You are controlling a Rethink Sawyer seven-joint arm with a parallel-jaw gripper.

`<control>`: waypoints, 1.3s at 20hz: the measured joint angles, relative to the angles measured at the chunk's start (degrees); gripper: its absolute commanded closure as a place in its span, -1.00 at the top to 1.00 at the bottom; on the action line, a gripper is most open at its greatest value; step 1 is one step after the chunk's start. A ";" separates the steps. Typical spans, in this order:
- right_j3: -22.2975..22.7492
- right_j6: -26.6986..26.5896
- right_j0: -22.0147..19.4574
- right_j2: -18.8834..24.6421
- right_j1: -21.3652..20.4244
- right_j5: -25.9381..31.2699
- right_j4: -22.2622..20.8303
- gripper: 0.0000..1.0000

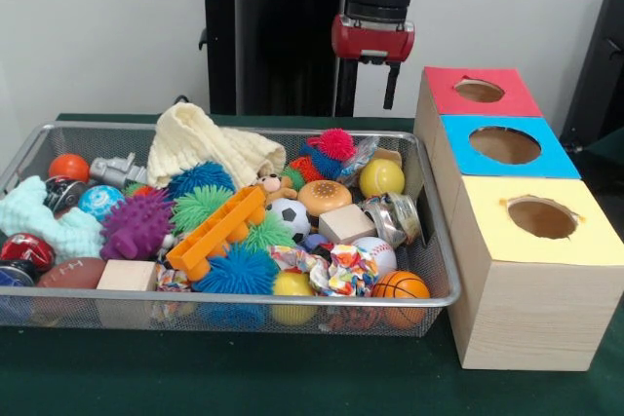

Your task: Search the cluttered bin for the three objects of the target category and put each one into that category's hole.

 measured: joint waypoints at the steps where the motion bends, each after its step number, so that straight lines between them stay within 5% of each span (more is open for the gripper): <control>1: 0.24 0.00 -0.84 0.66 -0.65 1.05 -0.16 1.00; 10: 0.03 0.00 -10.68 7.33 -3.03 5.49 -3.46 1.00; 26: -10.12 0.00 -9.06 7.59 -0.09 15.13 -4.11 1.00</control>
